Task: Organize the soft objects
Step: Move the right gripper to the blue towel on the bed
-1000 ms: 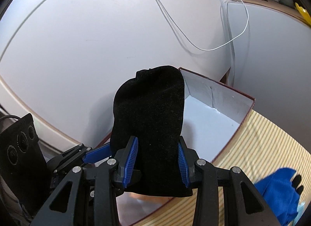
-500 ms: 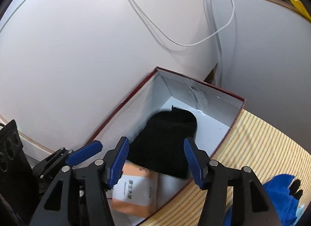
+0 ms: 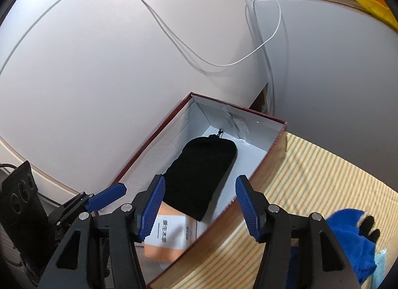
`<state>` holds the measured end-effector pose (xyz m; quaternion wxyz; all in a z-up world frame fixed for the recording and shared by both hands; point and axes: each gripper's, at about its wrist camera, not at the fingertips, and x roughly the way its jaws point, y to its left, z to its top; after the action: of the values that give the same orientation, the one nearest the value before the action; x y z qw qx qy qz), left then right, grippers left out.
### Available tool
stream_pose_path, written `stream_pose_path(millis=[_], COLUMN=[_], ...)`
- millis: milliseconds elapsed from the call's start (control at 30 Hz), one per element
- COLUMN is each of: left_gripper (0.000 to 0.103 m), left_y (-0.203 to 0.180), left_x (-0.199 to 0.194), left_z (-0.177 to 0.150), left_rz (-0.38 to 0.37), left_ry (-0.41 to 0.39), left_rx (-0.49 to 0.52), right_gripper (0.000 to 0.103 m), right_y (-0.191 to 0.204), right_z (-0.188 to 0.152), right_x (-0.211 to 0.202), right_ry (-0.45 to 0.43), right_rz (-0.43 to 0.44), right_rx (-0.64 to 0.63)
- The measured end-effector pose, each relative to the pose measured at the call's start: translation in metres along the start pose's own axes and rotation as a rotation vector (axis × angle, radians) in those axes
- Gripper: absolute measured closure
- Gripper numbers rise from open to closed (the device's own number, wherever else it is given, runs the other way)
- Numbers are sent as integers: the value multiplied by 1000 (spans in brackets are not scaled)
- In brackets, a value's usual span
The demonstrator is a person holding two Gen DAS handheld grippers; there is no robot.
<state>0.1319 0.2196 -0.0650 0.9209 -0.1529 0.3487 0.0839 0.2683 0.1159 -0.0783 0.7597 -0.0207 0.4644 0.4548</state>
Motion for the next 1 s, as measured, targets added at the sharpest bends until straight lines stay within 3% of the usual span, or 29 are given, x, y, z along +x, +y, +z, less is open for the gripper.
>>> stream_pose_path(millis=[400, 600, 1000], left_gripper=[48, 47, 42], left_y=[-19, -37, -81], left_x=[-39, -55, -62], left_z=[-14, -25, -56], left_rz=[-63, -111, -219], left_ry=[-42, -50, -35], left_rx=[5, 20, 41], right_gripper=[45, 43, 43], right_y=[-30, -67, -101], right_z=[-36, -75, -161], right_x=[-90, -151, -238], right_ry=[-74, -131, -221], right_rz=[-31, -60, -127], right_rx=[13, 68, 161])
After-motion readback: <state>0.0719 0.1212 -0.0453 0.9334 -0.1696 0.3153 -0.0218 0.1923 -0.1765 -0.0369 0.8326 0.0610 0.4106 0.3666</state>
